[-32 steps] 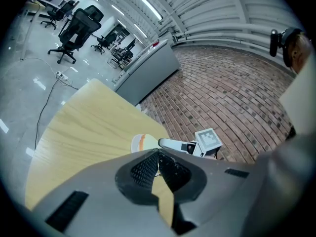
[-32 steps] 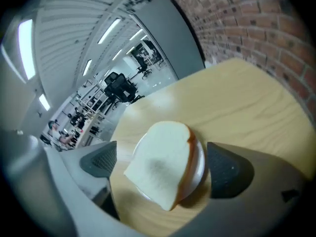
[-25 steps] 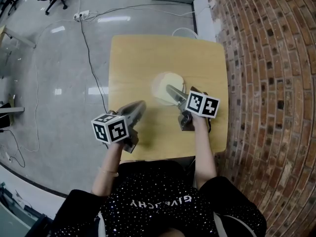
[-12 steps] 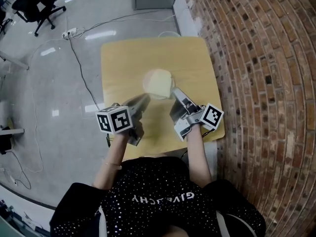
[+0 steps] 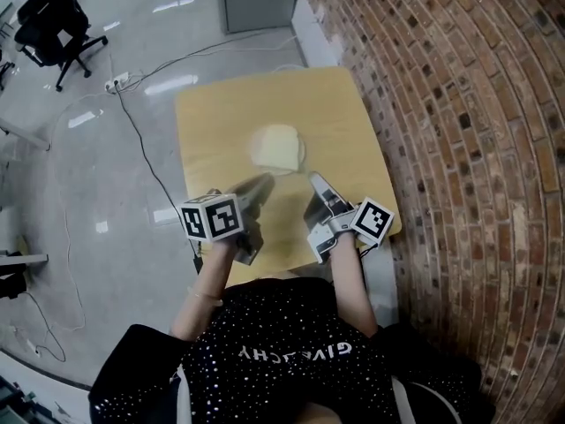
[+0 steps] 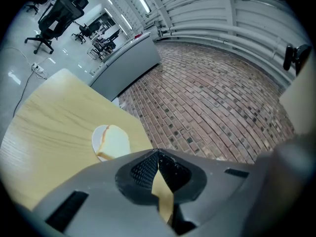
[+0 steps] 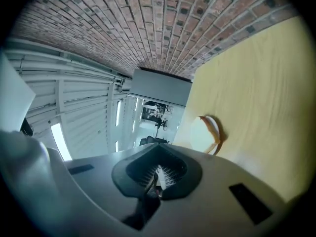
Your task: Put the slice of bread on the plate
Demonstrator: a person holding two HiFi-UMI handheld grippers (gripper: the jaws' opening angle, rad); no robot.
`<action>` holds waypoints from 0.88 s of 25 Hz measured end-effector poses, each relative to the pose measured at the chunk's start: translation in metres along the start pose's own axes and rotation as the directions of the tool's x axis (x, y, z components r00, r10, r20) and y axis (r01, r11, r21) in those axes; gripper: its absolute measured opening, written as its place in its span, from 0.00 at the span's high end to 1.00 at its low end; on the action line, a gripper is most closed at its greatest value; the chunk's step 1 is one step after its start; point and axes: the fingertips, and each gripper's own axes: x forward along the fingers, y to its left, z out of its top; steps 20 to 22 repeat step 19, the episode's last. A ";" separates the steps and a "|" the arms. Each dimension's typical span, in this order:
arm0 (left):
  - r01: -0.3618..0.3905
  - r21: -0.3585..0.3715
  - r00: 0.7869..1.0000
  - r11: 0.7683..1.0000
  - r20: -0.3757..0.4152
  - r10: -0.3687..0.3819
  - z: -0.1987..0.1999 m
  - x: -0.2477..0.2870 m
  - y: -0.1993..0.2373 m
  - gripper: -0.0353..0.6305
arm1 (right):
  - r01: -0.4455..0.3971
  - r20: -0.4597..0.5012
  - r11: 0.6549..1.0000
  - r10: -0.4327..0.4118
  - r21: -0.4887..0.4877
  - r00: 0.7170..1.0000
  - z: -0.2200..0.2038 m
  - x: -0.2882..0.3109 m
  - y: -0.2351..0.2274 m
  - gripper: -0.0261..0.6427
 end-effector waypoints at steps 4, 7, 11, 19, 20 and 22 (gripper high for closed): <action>0.005 -0.001 1.000 1.000 -0.004 -0.005 -0.004 -0.002 -0.002 0.93 | 0.013 0.008 1.000 -0.013 -0.001 1.000 -0.001 -0.006 -0.004 0.94; -0.001 -0.013 1.000 1.000 -0.016 0.001 -0.013 -0.005 -0.001 0.93 | 0.030 0.007 0.999 -0.030 0.019 1.000 -0.006 -0.012 -0.009 0.94; -0.001 -0.010 1.000 1.000 -0.024 0.000 -0.017 -0.005 -0.002 0.93 | 0.027 0.011 0.999 -0.027 0.032 1.000 -0.008 -0.016 -0.009 0.94; 0.006 -0.009 1.000 1.000 -0.021 -0.006 -0.016 -0.006 -0.002 0.93 | 0.054 0.002 0.998 -0.054 -0.029 0.999 -0.008 -0.017 -0.010 0.94; 0.006 -0.009 1.000 1.000 -0.021 -0.006 -0.016 -0.006 -0.002 0.93 | 0.054 0.002 0.998 -0.054 -0.029 0.999 -0.008 -0.017 -0.010 0.94; 0.006 -0.009 1.000 1.000 -0.021 -0.006 -0.016 -0.006 -0.002 0.93 | 0.054 0.002 0.998 -0.054 -0.029 0.999 -0.008 -0.017 -0.010 0.94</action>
